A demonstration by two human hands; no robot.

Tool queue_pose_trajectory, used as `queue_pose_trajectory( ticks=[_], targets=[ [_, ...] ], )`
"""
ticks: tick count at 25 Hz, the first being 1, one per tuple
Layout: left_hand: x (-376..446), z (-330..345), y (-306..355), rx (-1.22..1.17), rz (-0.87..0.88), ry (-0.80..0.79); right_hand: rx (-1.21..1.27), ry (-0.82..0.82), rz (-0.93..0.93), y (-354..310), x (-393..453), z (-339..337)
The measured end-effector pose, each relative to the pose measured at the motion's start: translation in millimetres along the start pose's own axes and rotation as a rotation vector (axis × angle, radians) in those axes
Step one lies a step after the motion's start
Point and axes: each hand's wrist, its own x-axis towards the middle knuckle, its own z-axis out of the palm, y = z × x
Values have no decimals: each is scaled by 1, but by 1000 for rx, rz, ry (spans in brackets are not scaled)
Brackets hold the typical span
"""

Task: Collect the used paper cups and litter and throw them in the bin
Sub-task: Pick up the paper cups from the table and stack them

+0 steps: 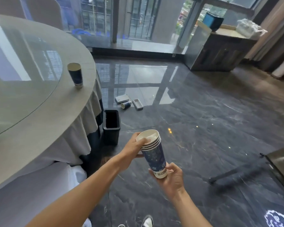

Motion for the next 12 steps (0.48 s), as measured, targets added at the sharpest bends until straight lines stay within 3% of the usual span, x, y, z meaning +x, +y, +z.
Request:
queue_pose_trajectory(
  ticks=[4,8,12],
  targets=[
    [26,-48,0,-150,-115,95,-176,-20,140,-4,56,35],
    [54,-87,-4,-105,-96,220,-357,-44,254,-14,111,70],
    [90,-120,3,-110,-30,466,-851,-19,261,-25,187,114]
  ],
)
